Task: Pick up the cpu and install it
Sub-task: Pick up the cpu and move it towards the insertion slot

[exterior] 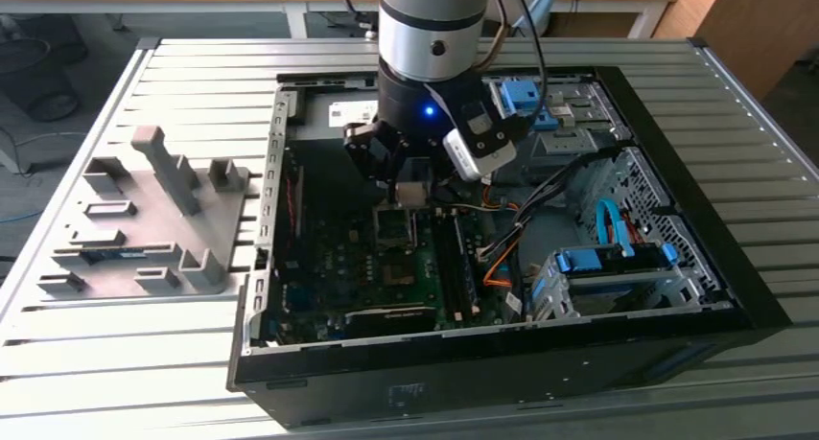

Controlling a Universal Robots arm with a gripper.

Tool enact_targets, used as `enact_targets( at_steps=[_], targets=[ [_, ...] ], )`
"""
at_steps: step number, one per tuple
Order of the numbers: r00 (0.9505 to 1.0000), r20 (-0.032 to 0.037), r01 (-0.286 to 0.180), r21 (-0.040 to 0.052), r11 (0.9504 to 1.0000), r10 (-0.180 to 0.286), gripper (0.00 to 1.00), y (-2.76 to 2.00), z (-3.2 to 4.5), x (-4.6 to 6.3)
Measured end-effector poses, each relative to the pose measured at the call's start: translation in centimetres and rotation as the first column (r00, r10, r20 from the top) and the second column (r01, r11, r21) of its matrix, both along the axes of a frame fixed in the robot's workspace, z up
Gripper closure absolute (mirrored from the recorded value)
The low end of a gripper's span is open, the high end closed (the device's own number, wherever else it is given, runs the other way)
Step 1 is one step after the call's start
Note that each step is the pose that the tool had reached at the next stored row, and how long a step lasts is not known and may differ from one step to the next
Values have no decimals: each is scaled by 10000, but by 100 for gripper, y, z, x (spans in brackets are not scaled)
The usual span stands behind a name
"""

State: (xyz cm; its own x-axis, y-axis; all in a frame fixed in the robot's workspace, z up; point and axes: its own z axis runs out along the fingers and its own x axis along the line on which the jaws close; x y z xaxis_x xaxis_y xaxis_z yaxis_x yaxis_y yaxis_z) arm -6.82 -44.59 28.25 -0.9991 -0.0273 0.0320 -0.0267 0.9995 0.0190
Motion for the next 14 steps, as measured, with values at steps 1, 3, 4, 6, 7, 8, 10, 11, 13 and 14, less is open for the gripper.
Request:
enact_targets(
  at_steps=[1,3,4,6,7,8,10,11,13,14],
  targets=[
    [10000,0,0,1,10000,0,53,-1,-6,0],
    [10000,0,0,1,10000,0,53,-4,-19,0],
    [10000,0,0,1,10000,0,53,-6,-24,0],
    [10000,0,0,1,10000,0,53,-9,-37,0],
    [10000,1,0,2,10000,0,53,-11,-43,0],
    [10000,1,0,2,10000,0,53,-12,-49,0],
    [10000,0,0,1,10000,0,53,-16,-61,0],
    [10000,0,0,0,10000,0,53,-17,-67,0],
    [10000,0,-1,1,10000,1,53,-21,-82,0],
    [10000,0,0,0,10000,0,53,-25,-88,0]
  ],
)
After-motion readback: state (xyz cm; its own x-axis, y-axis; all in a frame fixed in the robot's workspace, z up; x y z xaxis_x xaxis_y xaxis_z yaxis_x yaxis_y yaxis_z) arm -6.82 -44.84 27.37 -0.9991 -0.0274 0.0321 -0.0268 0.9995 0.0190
